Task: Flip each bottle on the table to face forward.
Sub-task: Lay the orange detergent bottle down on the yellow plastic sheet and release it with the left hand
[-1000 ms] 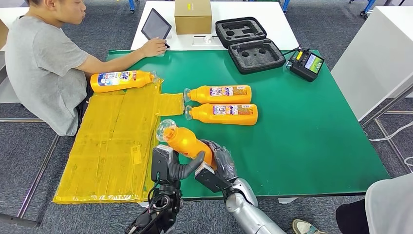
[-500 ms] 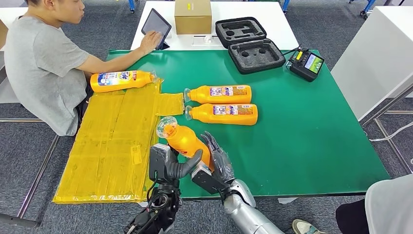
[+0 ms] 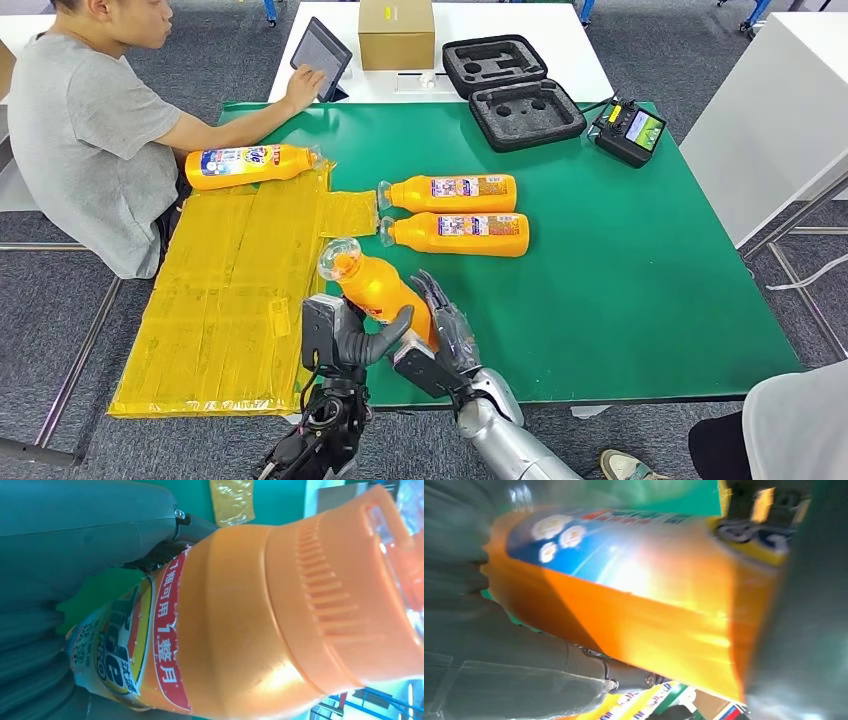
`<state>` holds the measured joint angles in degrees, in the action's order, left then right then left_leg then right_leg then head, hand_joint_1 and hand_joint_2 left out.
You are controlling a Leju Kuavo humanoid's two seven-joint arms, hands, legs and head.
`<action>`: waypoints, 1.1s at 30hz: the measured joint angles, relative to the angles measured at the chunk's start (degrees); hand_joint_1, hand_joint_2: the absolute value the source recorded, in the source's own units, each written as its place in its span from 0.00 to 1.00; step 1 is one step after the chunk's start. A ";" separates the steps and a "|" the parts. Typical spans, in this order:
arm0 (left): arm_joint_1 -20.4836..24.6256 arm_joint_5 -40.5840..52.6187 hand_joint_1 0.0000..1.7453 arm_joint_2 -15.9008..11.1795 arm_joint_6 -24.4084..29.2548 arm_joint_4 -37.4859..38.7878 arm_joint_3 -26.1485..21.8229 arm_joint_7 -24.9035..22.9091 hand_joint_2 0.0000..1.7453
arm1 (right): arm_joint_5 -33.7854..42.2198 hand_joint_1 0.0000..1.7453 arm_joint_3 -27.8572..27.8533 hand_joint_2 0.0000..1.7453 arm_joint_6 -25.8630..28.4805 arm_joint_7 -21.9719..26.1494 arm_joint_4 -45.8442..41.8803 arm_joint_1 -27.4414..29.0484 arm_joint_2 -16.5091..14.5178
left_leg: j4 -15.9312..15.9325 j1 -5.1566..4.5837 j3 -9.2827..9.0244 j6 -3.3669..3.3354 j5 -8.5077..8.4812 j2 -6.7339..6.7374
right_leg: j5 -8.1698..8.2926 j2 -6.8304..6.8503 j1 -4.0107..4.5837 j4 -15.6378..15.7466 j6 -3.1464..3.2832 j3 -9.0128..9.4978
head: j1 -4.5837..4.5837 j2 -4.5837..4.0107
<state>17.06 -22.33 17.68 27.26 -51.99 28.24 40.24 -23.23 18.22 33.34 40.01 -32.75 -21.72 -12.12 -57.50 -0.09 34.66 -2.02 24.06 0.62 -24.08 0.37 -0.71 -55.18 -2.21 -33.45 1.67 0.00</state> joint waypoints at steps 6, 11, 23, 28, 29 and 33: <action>-1.32 6.30 1.00 -2.33 1.29 -3.95 -1.42 0.01 1.00 | 2.96 0.00 -0.03 1.00 -0.55 0.00 -0.22 1.26 0.77 | 0.00 0.00 0.03 0.00 0.00 -0.01 | 0.00 -0.01 0.01 0.00 0.00 -0.04 | 0.00 0.00; -2.69 14.25 1.00 -5.26 4.40 -7.60 -2.71 0.01 1.00 | 4.59 0.00 -0.05 1.00 -0.80 0.01 -1.09 2.48 1.32 | 0.01 0.01 0.05 0.00 0.00 -0.01 | 0.00 0.00 0.01 -0.01 0.01 -0.07 | 0.00 0.00; -3.87 37.05 1.00 -11.11 12.28 -9.65 -6.11 -1.26 1.00 | 7.05 0.00 -0.08 1.00 -1.24 0.01 -3.25 4.42 2.04 | 0.01 0.01 0.07 0.01 -0.01 0.00 | 0.00 0.00 0.01 -0.01 0.01 -0.09 | 0.00 0.00; -3.95 38.51 1.00 -12.15 12.43 -9.65 -7.46 -1.48 1.00 | 7.07 0.00 -0.08 1.00 -1.42 0.01 -3.66 4.67 2.13 | 0.01 0.02 0.07 0.01 -0.01 0.00 | -0.01 0.00 0.01 -0.02 0.01 -0.09 | -0.01 0.00; -3.99 40.41 1.00 -12.23 12.48 -9.66 -7.86 -1.67 1.00 | 7.14 0.00 -0.08 1.00 -1.45 0.01 -3.68 4.68 2.13 | 0.01 0.02 0.08 0.01 -0.01 0.00 | -0.01 0.00 0.01 -0.02 0.01 -0.10 | -0.01 0.00; -4.37 60.76 1.00 -12.13 12.67 -9.71 -12.71 -3.98 1.00 | 7.78 0.00 -0.13 1.00 -1.77 0.01 -3.95 4.78 2.13 | 0.01 0.01 0.08 0.01 -0.01 0.02 | -0.01 -0.01 0.00 -0.02 0.01 -0.11 | -0.01 0.00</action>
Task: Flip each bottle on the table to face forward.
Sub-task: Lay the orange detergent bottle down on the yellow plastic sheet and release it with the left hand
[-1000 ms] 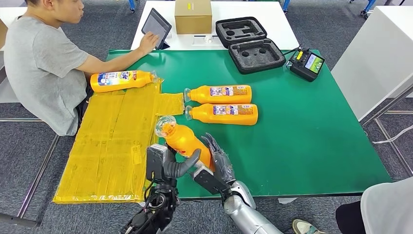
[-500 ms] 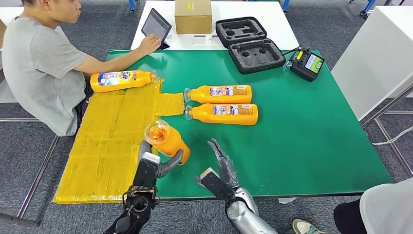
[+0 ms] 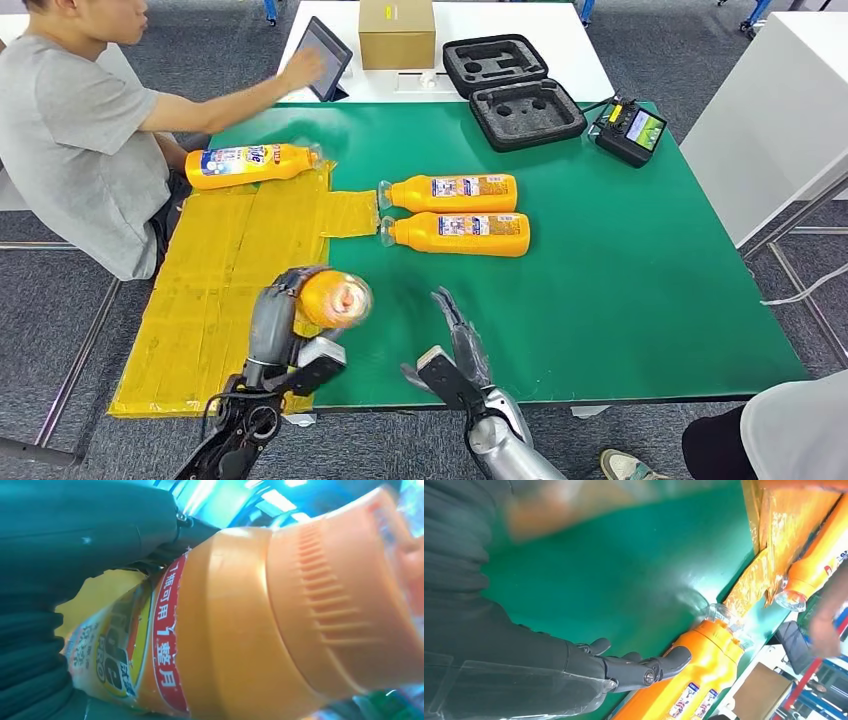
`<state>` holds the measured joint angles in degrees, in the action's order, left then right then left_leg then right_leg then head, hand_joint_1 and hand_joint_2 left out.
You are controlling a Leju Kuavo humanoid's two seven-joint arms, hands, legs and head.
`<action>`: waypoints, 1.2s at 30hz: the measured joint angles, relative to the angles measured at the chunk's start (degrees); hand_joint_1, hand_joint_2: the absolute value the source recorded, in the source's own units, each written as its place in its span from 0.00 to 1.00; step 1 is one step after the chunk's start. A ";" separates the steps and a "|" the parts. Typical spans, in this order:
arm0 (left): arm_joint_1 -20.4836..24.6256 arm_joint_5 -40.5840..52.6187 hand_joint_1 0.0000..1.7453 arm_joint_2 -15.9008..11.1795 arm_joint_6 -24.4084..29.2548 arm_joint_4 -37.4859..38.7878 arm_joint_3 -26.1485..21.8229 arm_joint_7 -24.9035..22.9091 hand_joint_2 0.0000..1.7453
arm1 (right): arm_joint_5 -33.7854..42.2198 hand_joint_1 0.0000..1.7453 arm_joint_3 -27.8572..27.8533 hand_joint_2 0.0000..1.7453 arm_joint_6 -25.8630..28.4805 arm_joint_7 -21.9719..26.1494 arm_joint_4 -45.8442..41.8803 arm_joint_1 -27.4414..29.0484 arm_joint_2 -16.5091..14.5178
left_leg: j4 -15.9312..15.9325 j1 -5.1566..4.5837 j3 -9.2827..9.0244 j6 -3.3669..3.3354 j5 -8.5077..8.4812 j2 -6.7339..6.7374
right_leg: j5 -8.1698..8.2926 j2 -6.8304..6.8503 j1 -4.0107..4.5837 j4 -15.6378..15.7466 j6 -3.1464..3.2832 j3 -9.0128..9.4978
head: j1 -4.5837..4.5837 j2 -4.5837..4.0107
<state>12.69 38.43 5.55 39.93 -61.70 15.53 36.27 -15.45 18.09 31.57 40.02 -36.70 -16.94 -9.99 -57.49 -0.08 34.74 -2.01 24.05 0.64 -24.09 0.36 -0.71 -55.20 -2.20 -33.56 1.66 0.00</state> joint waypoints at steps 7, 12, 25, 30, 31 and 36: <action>-0.71 30.83 1.00 1.92 0.09 -2.72 -12.18 -6.50 1.00 | 0.01 0.00 -0.46 1.00 -1.07 0.00 -0.76 0.87 -0.08 | 0.00 0.01 0.01 0.01 0.00 0.02 | 0.00 0.00 0.01 0.00 0.00 -0.04 | 0.00 0.00; -0.63 42.37 1.00 1.90 0.11 -4.51 -13.84 -17.40 1.00 | 0.27 0.00 -1.02 1.00 -1.10 0.00 -1.18 1.23 -0.17 | 0.00 0.01 0.02 0.01 -0.01 0.00 | 0.00 0.01 0.01 0.00 0.01 -0.05 | 0.00 0.00; 3.45 48.41 0.98 -1.15 -0.09 -0.48 -5.43 -32.25 1.00 | 0.17 0.00 -1.83 1.00 -1.51 0.00 -1.57 1.60 -0.24 | 0.00 0.00 0.05 0.01 -0.02 -0.02 | 0.01 0.01 0.01 0.00 0.01 -0.05 | -0.01 0.00; 5.11 45.22 1.00 -1.49 -2.43 3.82 -2.39 -31.86 1.00 | 0.26 0.00 -1.87 1.00 -1.73 0.00 -1.57 1.60 -0.25 | -0.01 0.00 0.05 0.02 -0.03 -0.01 | 0.01 0.01 0.01 0.00 0.01 -0.06 | 0.00 0.00; 5.37 44.08 1.00 -1.54 -3.37 4.72 -1.76 -31.45 1.00 | 0.32 0.00 -1.87 1.00 -1.79 0.00 -1.57 1.60 -0.23 | -0.01 0.00 0.05 0.02 -0.03 -0.01 | 0.01 0.01 0.01 0.00 0.01 -0.07 | 0.01 0.00; 7.29 42.41 1.00 -1.66 -7.00 9.45 0.88 -31.19 1.00 | 0.63 0.00 -1.87 1.00 -2.13 0.00 -1.57 1.55 -0.18 | 0.00 0.00 0.07 0.02 -0.03 -0.02 | 0.01 0.01 0.01 0.00 0.01 -0.07 | 0.00 0.00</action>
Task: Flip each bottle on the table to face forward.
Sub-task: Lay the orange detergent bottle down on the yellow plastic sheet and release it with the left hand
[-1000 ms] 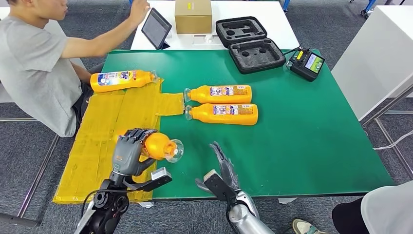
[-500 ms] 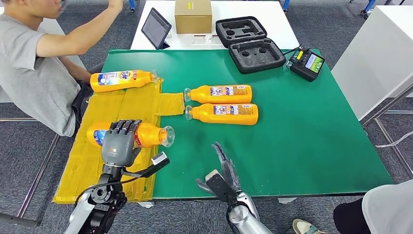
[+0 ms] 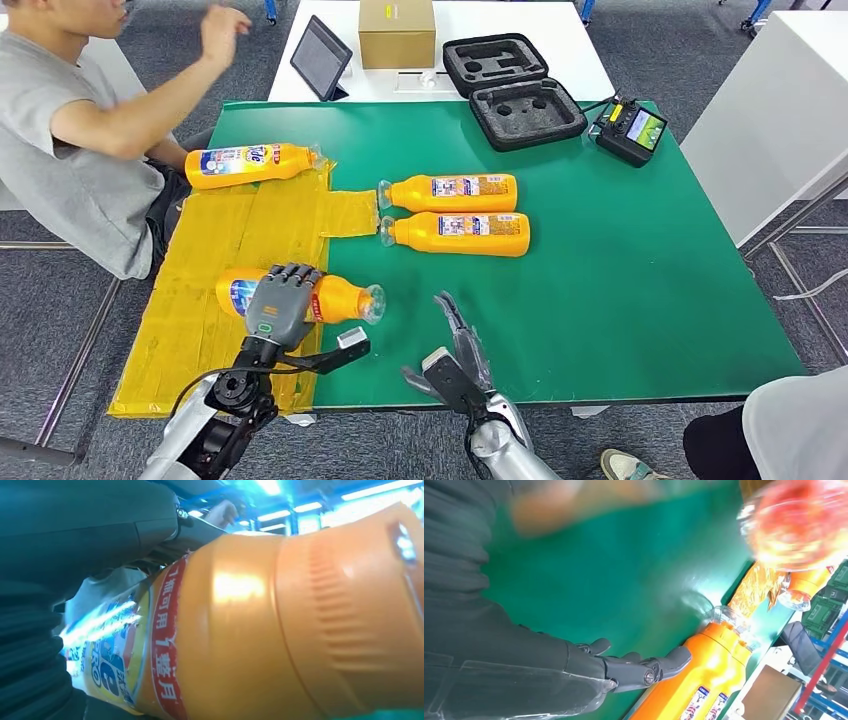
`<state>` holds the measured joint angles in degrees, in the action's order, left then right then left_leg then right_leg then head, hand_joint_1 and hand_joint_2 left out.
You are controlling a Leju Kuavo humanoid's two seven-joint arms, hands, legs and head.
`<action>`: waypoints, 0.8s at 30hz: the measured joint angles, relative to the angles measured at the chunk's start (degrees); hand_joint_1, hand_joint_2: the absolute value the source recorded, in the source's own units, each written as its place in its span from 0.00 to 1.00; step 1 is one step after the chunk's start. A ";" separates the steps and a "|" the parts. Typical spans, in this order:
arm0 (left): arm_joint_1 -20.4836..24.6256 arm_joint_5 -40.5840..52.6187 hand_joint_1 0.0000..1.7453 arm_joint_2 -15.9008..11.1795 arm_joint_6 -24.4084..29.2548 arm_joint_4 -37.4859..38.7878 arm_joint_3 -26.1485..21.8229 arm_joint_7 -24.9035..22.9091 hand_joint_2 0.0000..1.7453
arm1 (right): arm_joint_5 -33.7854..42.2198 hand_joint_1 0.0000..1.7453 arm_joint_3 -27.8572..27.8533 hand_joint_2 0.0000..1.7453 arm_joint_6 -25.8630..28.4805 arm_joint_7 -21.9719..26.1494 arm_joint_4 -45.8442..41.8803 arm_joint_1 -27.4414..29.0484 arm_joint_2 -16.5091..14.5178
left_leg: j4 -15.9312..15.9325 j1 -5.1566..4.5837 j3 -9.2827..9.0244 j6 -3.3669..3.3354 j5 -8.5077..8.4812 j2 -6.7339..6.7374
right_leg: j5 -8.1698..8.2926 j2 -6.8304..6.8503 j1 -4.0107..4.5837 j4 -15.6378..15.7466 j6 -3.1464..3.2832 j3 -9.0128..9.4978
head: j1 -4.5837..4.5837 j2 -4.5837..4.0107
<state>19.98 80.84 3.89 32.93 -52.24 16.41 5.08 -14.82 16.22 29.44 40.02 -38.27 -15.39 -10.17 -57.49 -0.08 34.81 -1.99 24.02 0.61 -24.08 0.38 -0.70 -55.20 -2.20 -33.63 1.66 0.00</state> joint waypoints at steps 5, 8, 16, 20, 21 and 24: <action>2.30 1.73 1.00 -0.02 -1.74 4.00 1.15 -3.45 1.00 | 0.01 0.00 0.01 1.00 -0.38 0.00 0.00 -0.24 -0.02 | 0.00 0.00 -0.02 0.01 -0.01 0.00 | 0.01 -0.01 0.00 0.00 0.00 0.01 | 0.01 0.00; 2.92 2.42 1.00 -0.04 -1.72 5.53 1.44 -4.65 1.00 | -0.03 0.00 0.01 1.00 -0.55 0.00 0.00 -0.45 -0.02 | 0.00 0.01 -0.02 0.04 -0.05 -0.01 | 0.02 -0.01 0.01 -0.01 0.00 0.01 | 0.01 0.00; 3.32 5.51 0.97 -0.16 -1.48 7.49 1.86 -8.37 1.00 | -0.04 0.00 0.07 1.00 -0.59 0.00 0.11 -0.78 -0.02 | 0.00 0.01 0.02 0.05 -0.05 -0.01 | 0.01 -0.01 0.01 -0.01 0.00 -0.01 | 0.01 0.00; 3.65 6.69 0.41 -0.17 -1.57 8.20 1.89 -10.58 1.00 | -0.14 0.00 0.14 1.00 -0.63 0.00 0.46 -1.13 -0.02 | 0.00 0.01 0.02 0.05 -0.05 -0.01 | 0.01 -0.01 0.01 -0.01 0.00 -0.01 | 0.01 0.00; 3.72 6.73 0.22 -0.17 -1.63 8.37 1.89 -10.82 1.00 | -0.23 0.00 0.16 1.00 -0.65 0.00 0.57 -1.22 -0.02 | 0.00 0.01 0.02 0.05 -0.05 -0.01 | 0.01 -0.01 0.01 -0.01 0.00 -0.01 | 0.01 0.00; 3.83 6.70 0.01 -0.09 -1.95 8.78 1.88 -10.72 1.00 | -0.49 0.00 0.21 1.00 -0.69 0.00 0.88 -1.56 -0.02 | 0.00 0.01 0.02 0.05 -0.05 -0.01 | 0.01 0.00 0.01 -0.01 0.00 -0.01 | 0.00 0.00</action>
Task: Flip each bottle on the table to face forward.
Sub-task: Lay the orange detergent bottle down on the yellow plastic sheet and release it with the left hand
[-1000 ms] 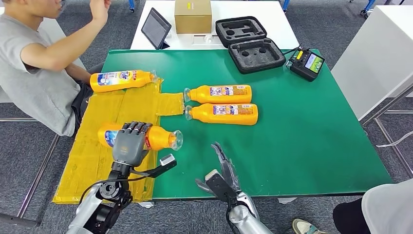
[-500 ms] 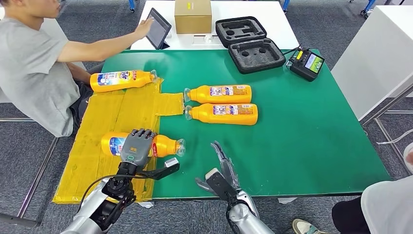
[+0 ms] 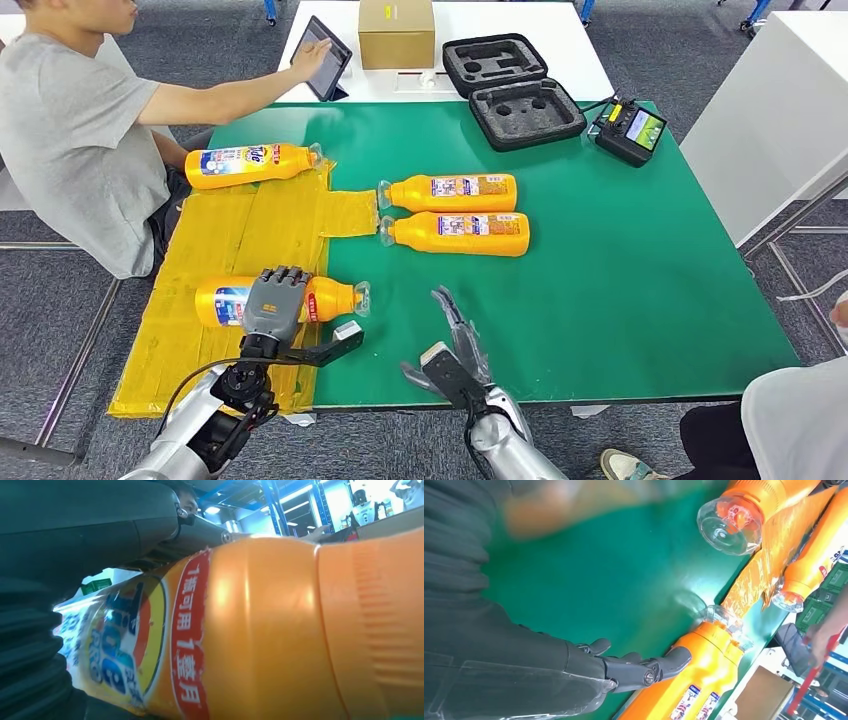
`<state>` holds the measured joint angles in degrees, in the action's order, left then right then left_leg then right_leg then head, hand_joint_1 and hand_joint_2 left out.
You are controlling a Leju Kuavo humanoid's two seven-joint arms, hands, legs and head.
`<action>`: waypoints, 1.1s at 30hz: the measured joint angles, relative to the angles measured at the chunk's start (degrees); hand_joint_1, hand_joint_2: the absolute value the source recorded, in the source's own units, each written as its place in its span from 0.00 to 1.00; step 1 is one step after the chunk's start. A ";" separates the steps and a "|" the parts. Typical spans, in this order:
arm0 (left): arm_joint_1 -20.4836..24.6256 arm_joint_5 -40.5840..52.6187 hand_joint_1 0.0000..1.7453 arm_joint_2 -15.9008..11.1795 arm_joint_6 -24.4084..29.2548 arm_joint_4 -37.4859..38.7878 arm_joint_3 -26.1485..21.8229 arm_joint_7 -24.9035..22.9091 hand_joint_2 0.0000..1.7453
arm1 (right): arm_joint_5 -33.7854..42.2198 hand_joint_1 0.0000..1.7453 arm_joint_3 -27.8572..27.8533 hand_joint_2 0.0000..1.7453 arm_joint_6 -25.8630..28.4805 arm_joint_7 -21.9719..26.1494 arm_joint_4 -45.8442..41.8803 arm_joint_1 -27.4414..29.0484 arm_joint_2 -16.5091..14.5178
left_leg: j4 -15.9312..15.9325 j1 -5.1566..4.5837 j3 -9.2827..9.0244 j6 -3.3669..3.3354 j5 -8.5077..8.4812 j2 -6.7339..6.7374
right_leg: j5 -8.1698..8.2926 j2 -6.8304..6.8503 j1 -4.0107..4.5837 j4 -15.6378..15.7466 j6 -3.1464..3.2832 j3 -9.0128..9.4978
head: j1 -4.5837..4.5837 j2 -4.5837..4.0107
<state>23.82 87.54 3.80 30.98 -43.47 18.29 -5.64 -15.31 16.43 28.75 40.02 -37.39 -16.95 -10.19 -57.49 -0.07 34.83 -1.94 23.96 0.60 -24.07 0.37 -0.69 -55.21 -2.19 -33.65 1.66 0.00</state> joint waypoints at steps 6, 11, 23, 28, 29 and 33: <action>0.32 -0.03 0.00 0.40 -0.63 0.30 -0.04 0.85 1.00 | -0.05 0.00 0.01 1.00 -0.03 0.00 0.51 -0.57 -0.08 | 0.00 0.00 0.00 -0.03 -0.03 -0.03 | 0.00 0.01 0.00 0.00 0.00 0.01 | 0.01 0.00; 0.43 -0.02 0.00 0.50 -0.68 0.32 -0.05 1.00 1.00 | -0.07 0.00 0.01 1.00 -0.03 0.00 0.75 -0.72 -0.13 | 0.00 0.00 0.00 -0.03 -0.03 -0.03 | 0.00 0.01 -0.01 0.00 0.00 0.01 | 0.01 0.00; 1.63 -0.14 0.00 1.21 -1.69 1.81 -0.87 2.80 1.00 | 0.21 0.00 0.01 1.00 0.08 0.00 0.80 -0.75 -0.09 | 0.00 0.00 0.00 -0.03 -0.03 -0.03 | 0.00 0.01 0.00 0.00 0.00 0.00 | 0.00 0.00; 2.22 -0.23 0.00 1.32 -1.65 2.71 -1.42 3.00 1.00 | 0.21 0.00 0.01 1.00 0.14 0.00 0.80 -0.83 -0.07 | 0.00 0.00 0.00 -0.03 -0.03 -0.03 | 0.00 0.01 0.00 0.00 0.00 0.00 | 0.00 0.00; 2.30 -0.25 0.00 1.34 -1.53 2.88 -1.52 3.08 1.00 | 0.21 0.00 0.01 1.00 0.15 0.00 0.80 -0.84 -0.06 | 0.00 0.00 0.00 -0.03 -0.03 -0.03 | 0.00 0.00 0.00 0.00 0.00 0.00 | 0.01 0.00; 2.36 -0.29 0.00 1.36 -0.36 3.28 -1.69 3.49 1.00 | 0.21 0.00 0.01 1.00 0.15 0.00 0.80 -0.89 0.01 | 0.00 0.00 -0.01 -0.03 -0.03 -0.03 | 0.01 0.00 0.00 0.00 0.00 0.01 | 0.01 0.00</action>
<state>26.18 87.25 5.16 30.62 -40.18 16.60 -2.15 -15.10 16.44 28.91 40.02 -36.59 -17.84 -10.17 -57.49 -0.07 34.82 -1.97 23.93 0.57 -24.06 0.38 -0.69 -55.21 -2.19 -33.64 1.66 0.00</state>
